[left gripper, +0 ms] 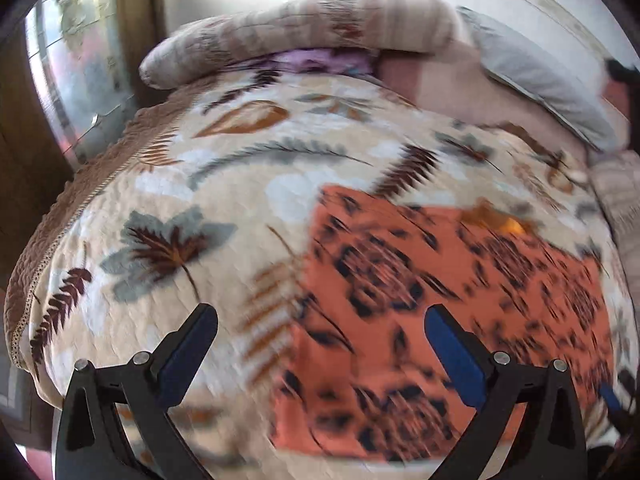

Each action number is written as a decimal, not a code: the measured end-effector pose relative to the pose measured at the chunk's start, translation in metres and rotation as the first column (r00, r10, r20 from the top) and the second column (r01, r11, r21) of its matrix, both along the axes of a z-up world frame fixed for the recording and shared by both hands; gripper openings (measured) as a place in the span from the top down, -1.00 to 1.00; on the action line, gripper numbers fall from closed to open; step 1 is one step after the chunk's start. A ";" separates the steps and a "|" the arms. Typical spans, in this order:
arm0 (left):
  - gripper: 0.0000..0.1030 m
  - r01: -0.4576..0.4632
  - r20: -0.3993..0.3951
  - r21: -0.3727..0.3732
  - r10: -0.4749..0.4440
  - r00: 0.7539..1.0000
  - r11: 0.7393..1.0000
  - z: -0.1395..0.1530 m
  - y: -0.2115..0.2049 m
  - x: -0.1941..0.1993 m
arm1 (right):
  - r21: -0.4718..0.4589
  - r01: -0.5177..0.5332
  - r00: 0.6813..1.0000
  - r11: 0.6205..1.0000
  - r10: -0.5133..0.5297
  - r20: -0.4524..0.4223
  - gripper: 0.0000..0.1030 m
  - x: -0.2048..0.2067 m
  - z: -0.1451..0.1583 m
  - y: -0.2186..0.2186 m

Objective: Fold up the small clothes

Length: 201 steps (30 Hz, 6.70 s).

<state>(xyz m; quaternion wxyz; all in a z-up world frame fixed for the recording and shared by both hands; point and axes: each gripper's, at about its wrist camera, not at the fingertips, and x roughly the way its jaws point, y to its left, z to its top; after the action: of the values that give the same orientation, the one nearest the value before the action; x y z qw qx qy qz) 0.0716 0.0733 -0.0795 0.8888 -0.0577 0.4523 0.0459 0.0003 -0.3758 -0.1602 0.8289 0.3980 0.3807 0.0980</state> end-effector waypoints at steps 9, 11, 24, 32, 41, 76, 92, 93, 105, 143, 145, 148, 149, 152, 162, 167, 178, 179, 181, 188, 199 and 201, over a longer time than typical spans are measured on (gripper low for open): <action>-1.00 0.015 -0.070 -0.058 -0.019 0.997 0.998 -0.022 -0.035 -0.050 | 0.044 0.086 0.996 0.995 -0.086 0.011 -0.43 -0.025 -0.005 -0.022; -1.00 0.011 -0.072 -0.066 -0.016 0.997 0.998 -0.018 -0.037 -0.054 | 0.064 0.062 0.996 0.996 -0.066 0.061 -0.43 -0.024 0.003 -0.019; -1.00 0.010 -0.081 -0.072 -0.016 0.997 0.997 -0.019 -0.044 -0.057 | 0.113 0.166 0.986 0.980 -0.165 -0.022 -0.53 -0.020 -0.031 -0.039; -1.00 -0.005 -0.104 -0.060 -0.001 0.995 0.998 -0.028 -0.042 -0.051 | 0.095 0.184 0.983 0.978 -0.184 -0.008 -0.54 -0.023 -0.029 -0.044; -1.00 0.011 -0.106 -0.061 -0.018 0.994 0.998 -0.035 -0.047 -0.047 | 0.080 0.220 0.975 0.972 -0.222 0.019 -0.55 -0.031 -0.018 -0.049; -1.00 0.121 -0.132 0.100 -0.107 0.985 0.988 -0.072 -0.104 -0.005 | 0.222 0.217 0.976 0.951 -0.205 -0.076 -0.28 0.002 -0.041 -0.011; -1.00 0.132 -0.144 0.085 -0.118 0.982 0.988 -0.067 -0.109 -0.003 | 0.190 0.226 0.974 0.956 -0.217 -0.066 -0.33 0.006 -0.038 -0.015; -1.00 0.128 -0.138 0.081 -0.116 0.984 0.988 -0.064 -0.107 -0.003 | 0.188 0.225 0.974 0.956 -0.216 -0.066 -0.33 0.006 -0.038 -0.015; -1.00 0.127 -0.145 0.083 -0.114 0.983 0.988 -0.069 -0.108 0.004 | 0.174 0.226 0.974 0.958 -0.218 -0.063 -0.33 0.010 -0.033 -0.015; -1.00 0.156 -0.077 0.130 -0.147 0.986 0.979 -0.078 -0.115 0.004 | 0.122 0.230 0.969 0.966 -0.215 -0.121 -0.23 0.027 -0.034 -0.024; -1.00 0.180 -0.118 0.115 -0.167 0.979 0.977 -0.073 -0.116 0.006 | 0.056 0.199 0.969 0.978 -0.188 -0.159 0.52 0.034 -0.033 -0.020; -1.00 0.178 -0.111 0.060 -0.170 0.979 0.982 -0.059 -0.099 0.003 | -0.046 0.164 0.969 0.985 -0.170 -0.177 0.64 0.041 -0.023 -0.013; -1.00 0.156 -0.080 0.056 -0.151 0.985 0.986 -0.051 -0.092 -0.002 | -0.086 0.158 0.971 0.984 -0.170 -0.165 0.66 0.041 -0.014 -0.009; -1.00 0.065 0.010 -0.029 -0.065 0.998 0.997 -0.028 -0.048 -0.022 | -0.199 0.130 0.987 0.971 -0.146 -0.064 0.73 0.043 0.030 0.015; -1.00 -0.378 0.062 -0.164 0.392 0.918 0.911 -0.043 0.114 -0.069 | -0.470 -0.148 0.940 0.870 0.272 0.208 0.74 0.064 0.130 0.231; -1.00 -0.436 -0.011 -0.209 0.444 0.896 0.875 -0.070 0.145 -0.074 | -0.523 -0.398 0.868 0.754 0.493 0.051 0.75 0.062 0.065 0.335; -1.00 -0.387 0.025 -0.220 0.402 0.915 0.895 -0.063 0.141 -0.076 | -0.467 -0.393 0.866 0.792 0.489 0.101 0.75 0.050 0.071 0.338; -1.00 -0.387 0.026 -0.219 0.402 0.915 0.895 -0.064 0.141 -0.075 | -0.445 -0.387 0.867 0.807 0.483 0.121 0.75 0.049 0.071 0.336; -1.00 -0.386 0.037 -0.222 0.403 0.914 0.895 -0.063 0.139 -0.074 | -0.403 -0.426 0.862 0.810 0.499 0.090 0.75 0.055 0.056 0.343; -1.00 -0.037 0.100 -0.573 0.114 0.988 0.819 -0.029 0.111 -0.048 | -0.278 -0.448 0.881 0.850 0.472 0.023 0.75 0.059 0.014 0.325; -1.00 -0.001 -0.091 -0.659 -0.078 0.993 0.752 -0.044 0.082 0.070 | -0.071 -0.424 0.902 0.903 0.428 0.061 0.76 0.062 0.000 0.294; -1.00 -0.005 -0.113 -0.678 -0.098 0.989 0.735 -0.048 0.079 0.078 | -0.040 -0.424 0.902 0.905 0.425 0.069 0.76 0.063 -0.002 0.290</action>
<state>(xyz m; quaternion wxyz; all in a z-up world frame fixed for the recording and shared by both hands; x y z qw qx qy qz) 0.1493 0.1522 -0.1272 0.7738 -0.3619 0.5007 -0.1398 0.0629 -0.0857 -0.1617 0.8062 0.2917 0.4275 0.2866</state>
